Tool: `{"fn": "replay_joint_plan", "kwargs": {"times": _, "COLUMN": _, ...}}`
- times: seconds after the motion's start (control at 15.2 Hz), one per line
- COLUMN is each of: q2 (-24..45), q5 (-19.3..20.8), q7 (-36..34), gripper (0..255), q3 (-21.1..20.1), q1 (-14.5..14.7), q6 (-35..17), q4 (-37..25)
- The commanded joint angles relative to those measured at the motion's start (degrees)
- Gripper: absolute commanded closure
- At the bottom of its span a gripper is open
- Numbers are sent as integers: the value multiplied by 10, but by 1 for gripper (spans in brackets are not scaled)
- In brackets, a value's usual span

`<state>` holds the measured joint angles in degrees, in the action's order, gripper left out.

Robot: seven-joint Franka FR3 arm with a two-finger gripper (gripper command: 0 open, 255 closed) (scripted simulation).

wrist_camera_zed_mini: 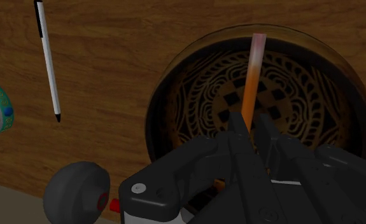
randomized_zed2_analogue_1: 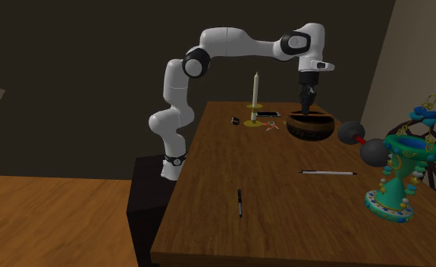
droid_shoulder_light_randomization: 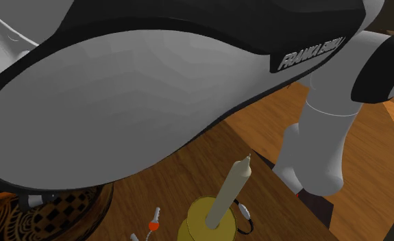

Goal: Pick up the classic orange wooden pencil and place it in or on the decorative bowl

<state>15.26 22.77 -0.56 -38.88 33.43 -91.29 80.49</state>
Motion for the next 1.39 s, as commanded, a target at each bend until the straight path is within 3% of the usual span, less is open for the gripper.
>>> {"fn": "replay_joint_plan", "kwargs": {"times": 0.0, "q2": 0, "q5": 0, "q7": 0, "gripper": 255, "q3": 0, "q1": 0, "q6": -1, "q4": 2}}
{"fn": "replay_joint_plan", "kwargs": {"times": 0.2, "q2": 0, "q5": 0, "q7": 0, "gripper": 255, "q3": 0, "q1": 0, "q6": -1, "q4": 2}}
{"fn": "replay_joint_plan", "kwargs": {"times": 0.26, "q2": 0, "q5": 0, "q7": 0, "gripper": 0, "q3": 0, "q1": -1, "q6": -1, "q4": 2}}
{"fn": "replay_joint_plan", "kwargs": {"times": 0.59, "q2": 0, "q5": 0, "q7": 0, "gripper": 0, "q3": 0, "q1": 0, "q6": -1, "q4": 2}}
{"fn": "replay_joint_plan", "kwargs": {"times": 0.86, "q2": 28, "q5": 19, "q7": 1, "gripper": 0, "q3": -4, "q1": 35, "q6": 86, "q4": -107}}
{"fn": "replay_joint_plan", "kwargs": {"times": 1.32, "q2": 28, "q5": 19, "q7": 1, "gripper": 0, "q3": -4, "q1": 35, "q6": 86, "q4": -107}}
